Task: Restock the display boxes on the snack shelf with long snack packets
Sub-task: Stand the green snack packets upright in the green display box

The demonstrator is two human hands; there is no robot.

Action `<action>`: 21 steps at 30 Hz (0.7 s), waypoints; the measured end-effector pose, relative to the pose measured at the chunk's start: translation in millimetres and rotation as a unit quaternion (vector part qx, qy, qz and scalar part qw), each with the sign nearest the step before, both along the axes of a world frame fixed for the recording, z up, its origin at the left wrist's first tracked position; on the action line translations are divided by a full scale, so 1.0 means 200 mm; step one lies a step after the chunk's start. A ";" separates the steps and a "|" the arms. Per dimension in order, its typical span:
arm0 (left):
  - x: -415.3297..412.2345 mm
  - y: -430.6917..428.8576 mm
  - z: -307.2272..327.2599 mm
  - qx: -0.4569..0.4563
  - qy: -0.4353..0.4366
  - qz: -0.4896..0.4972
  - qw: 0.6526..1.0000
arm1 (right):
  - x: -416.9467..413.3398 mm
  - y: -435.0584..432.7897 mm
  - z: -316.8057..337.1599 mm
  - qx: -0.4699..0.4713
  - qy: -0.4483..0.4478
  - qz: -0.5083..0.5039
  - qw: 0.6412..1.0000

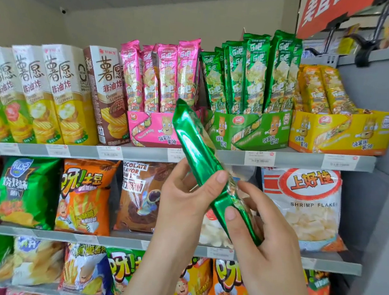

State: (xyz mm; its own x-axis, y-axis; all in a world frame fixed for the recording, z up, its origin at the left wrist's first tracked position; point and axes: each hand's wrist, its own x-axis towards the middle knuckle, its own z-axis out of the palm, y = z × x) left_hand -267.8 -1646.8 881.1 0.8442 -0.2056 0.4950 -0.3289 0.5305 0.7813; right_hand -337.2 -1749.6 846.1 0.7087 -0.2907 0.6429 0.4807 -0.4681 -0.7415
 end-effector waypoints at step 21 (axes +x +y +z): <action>0.04 0.00 0.03 -0.095 0.100 -0.046 0.989 | -0.02 -0.03 -0.01 0.252 -0.024 0.199 0.947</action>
State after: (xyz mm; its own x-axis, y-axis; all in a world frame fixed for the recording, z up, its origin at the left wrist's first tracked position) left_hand -260.5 -1646.8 887.0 0.9112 -0.2059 0.3568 -0.1210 0.6941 0.7096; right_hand -341.6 -1755.6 844.8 0.7999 -0.2859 0.5277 0.5836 0.1650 -0.7951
